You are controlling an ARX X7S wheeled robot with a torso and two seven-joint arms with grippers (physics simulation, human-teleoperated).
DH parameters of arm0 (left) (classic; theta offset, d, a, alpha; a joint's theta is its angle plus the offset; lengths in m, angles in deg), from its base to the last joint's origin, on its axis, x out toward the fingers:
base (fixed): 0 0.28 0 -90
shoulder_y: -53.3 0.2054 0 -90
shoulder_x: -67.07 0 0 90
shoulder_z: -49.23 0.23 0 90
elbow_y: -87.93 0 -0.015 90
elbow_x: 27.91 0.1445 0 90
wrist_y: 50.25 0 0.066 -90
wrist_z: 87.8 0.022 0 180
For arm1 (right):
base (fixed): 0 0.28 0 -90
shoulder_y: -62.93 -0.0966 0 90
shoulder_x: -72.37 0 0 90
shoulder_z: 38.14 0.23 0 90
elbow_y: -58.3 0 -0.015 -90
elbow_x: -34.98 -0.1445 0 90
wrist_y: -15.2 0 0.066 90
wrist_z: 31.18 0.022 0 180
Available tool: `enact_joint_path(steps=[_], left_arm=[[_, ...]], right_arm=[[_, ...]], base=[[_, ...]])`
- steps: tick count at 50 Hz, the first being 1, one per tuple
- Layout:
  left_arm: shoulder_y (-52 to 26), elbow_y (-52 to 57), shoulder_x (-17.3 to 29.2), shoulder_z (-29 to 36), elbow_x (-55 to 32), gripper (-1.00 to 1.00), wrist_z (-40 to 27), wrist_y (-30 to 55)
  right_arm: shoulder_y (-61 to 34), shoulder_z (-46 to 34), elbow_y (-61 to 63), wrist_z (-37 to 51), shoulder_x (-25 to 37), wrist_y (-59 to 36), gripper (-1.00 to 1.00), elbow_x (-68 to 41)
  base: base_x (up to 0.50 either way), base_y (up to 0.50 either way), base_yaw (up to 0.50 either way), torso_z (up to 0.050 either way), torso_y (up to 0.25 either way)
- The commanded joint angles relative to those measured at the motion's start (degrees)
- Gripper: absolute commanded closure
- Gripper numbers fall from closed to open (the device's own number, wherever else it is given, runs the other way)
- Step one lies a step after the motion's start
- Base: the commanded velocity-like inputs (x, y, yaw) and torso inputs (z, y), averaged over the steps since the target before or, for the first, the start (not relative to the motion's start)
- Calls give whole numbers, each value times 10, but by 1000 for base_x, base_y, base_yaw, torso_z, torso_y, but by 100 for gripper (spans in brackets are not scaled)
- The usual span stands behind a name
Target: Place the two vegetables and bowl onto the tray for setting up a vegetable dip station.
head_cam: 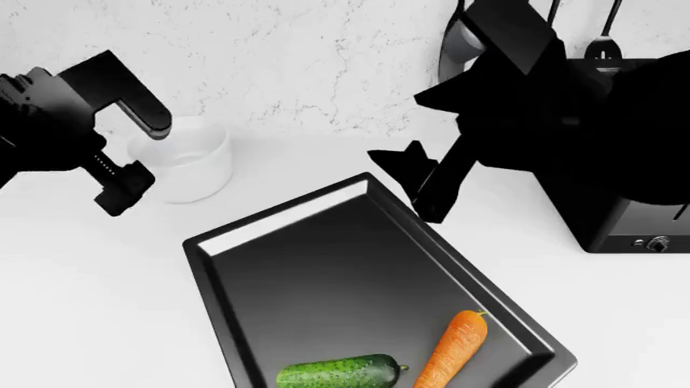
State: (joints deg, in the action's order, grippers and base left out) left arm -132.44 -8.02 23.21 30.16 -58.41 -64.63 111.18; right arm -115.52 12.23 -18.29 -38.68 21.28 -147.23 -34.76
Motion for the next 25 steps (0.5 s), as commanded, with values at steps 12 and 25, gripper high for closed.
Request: enact_joint_path(steps=[12, 25], left_arm=[[-132, -98, -22, 236, 188, -100, 190, -266], [-107, -259, -77, 292, 267, -100, 222, -566]], right_arm=[[17, 16, 13, 24, 12, 3, -100, -29], [18, 19, 23, 39, 13, -2, -100, -46]], base=[[0, 0, 0, 0, 0], [0, 0, 0, 0, 0]])
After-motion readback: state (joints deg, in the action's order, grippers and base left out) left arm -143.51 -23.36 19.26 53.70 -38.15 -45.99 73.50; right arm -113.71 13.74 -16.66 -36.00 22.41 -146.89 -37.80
